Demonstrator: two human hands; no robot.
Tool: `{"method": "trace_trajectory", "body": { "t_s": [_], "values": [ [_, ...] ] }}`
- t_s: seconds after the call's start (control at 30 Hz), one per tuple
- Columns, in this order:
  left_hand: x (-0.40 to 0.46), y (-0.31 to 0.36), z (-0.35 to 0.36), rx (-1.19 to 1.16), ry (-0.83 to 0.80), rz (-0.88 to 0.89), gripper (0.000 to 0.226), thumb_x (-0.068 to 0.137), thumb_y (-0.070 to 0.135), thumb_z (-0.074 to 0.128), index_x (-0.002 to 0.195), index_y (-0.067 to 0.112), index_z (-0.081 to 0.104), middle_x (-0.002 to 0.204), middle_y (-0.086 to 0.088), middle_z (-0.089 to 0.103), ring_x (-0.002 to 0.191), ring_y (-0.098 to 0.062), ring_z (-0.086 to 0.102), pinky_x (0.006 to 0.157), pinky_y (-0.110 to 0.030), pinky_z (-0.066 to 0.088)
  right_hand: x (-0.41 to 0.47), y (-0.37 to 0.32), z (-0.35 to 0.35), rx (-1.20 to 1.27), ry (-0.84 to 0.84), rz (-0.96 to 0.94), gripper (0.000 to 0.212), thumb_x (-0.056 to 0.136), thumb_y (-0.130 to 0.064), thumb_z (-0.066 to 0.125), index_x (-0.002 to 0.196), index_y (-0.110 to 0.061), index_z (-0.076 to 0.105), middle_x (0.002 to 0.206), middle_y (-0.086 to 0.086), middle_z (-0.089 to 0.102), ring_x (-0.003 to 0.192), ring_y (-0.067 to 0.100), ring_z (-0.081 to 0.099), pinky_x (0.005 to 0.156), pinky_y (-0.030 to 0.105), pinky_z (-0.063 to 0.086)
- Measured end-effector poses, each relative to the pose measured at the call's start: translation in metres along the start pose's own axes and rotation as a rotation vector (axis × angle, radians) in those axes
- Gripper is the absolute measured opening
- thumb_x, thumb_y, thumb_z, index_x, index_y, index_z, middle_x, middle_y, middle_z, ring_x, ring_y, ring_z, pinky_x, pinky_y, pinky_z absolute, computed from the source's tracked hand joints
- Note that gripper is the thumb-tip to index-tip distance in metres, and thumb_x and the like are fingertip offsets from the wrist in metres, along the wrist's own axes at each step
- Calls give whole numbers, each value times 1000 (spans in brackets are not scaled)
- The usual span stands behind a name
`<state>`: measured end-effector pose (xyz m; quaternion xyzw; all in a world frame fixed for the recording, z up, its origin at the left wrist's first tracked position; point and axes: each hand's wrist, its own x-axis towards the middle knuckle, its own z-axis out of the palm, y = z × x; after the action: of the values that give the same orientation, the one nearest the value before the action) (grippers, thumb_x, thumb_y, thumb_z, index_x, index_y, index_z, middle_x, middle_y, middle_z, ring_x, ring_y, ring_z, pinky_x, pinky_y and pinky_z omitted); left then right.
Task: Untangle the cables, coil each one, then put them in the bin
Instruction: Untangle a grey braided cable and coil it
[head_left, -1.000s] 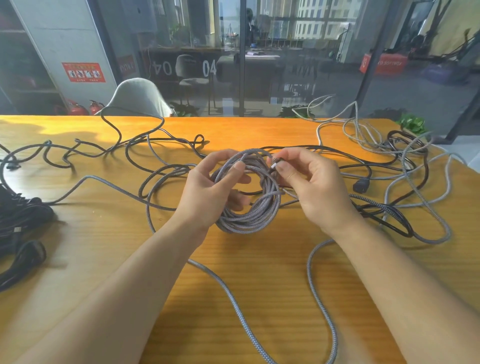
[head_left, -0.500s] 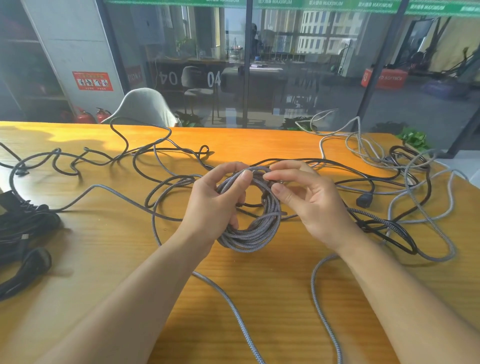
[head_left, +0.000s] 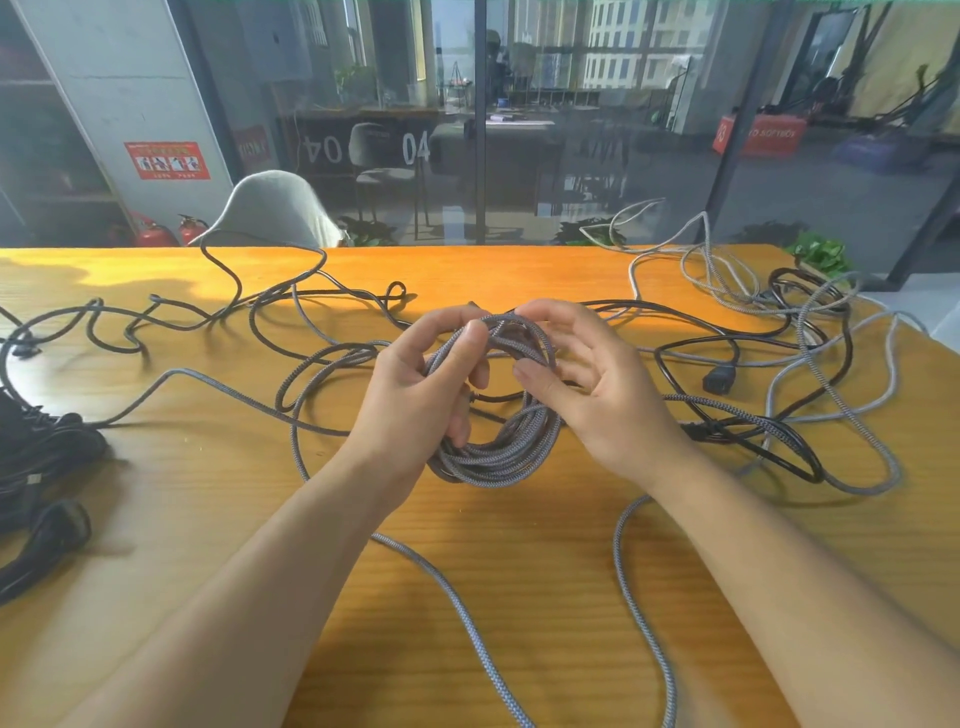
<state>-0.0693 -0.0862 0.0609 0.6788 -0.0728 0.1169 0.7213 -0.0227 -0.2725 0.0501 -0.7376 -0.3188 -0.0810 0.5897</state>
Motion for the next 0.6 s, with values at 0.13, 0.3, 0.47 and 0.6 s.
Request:
{"method": "trace_trajectory", "body": {
  "t_s": [0.13,0.3,0.47,0.6],
  "values": [
    [-1,1,1,1,-44,20,31,93,46,62,117,29,71,79,-6,60,43,-17,39,52,-32,39,-4,-1,6,11,-72,22,51,105,-41,52,155,-43,41,126,-8,64,108,8,67,98,29,49],
    [-5,0,9,72,-89,45,33,99,43,57,128,31,67,80,-7,59,46,-20,42,58,-43,43,-4,-3,6,-133,110,-117,38,111,-29,46,146,-29,59,75,-9,57,71,11,56,72,20,43],
    [-8,7,10,8,-108,4,43,105,54,40,128,33,69,83,-9,53,50,-18,33,53,-32,43,-1,-4,7,-143,85,-160,36,110,-19,52,144,-25,62,83,-13,60,75,14,58,75,19,44],
    [-8,10,8,-90,-147,-57,36,110,41,42,125,30,73,82,-8,52,51,-18,31,52,-31,35,-2,-2,5,-156,63,-143,37,110,-21,51,146,-24,60,88,-16,58,78,16,59,78,19,44]
  ]
}}
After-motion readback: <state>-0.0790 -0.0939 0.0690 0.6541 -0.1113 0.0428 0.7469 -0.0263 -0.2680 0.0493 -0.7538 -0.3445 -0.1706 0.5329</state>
